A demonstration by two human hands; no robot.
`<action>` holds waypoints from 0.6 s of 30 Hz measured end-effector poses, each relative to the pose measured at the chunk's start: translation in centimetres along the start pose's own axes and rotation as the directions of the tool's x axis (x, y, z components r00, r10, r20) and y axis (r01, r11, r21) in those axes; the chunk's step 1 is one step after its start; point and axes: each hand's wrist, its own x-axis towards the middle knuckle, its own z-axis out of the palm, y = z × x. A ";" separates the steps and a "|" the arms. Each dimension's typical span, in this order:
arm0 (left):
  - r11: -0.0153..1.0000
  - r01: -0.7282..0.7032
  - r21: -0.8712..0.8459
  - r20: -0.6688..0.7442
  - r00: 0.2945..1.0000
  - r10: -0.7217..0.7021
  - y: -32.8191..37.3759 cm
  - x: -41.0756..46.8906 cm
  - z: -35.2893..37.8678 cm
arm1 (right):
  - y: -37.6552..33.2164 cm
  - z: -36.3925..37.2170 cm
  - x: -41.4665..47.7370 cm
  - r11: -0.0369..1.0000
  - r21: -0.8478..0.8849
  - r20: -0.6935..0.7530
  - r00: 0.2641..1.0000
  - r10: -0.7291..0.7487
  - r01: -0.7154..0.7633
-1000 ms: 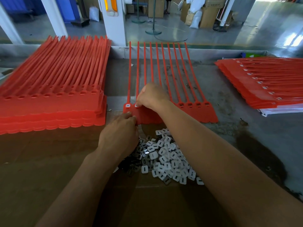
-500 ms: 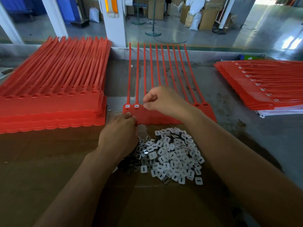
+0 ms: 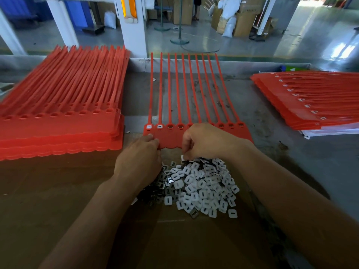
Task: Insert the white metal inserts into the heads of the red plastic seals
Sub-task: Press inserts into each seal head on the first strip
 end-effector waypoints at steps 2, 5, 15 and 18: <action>1.000 0.000 -0.003 -0.006 1.000 0.000 0.0 0.0 0.0 | 0.2 0.0 0.2 1.000 0.003 -0.007 1.000 -0.017 0.017; 1.000 -0.007 -0.003 -0.005 1.000 0.007 -0.1 0.0 0.0 | 0.4 -0.2 0.4 0.998 0.068 -0.030 0.999 -0.015 0.017; 1.000 -0.020 -0.005 -0.017 1.000 0.020 -0.2 0.0 0.2 | 0.6 0.1 1.2 0.995 0.103 -0.047 0.999 0.005 0.000; 1.000 -0.019 -0.005 -0.017 1.000 0.019 -0.2 0.0 0.1 | 0.6 0.0 1.1 0.971 0.240 -0.120 0.992 0.039 -0.010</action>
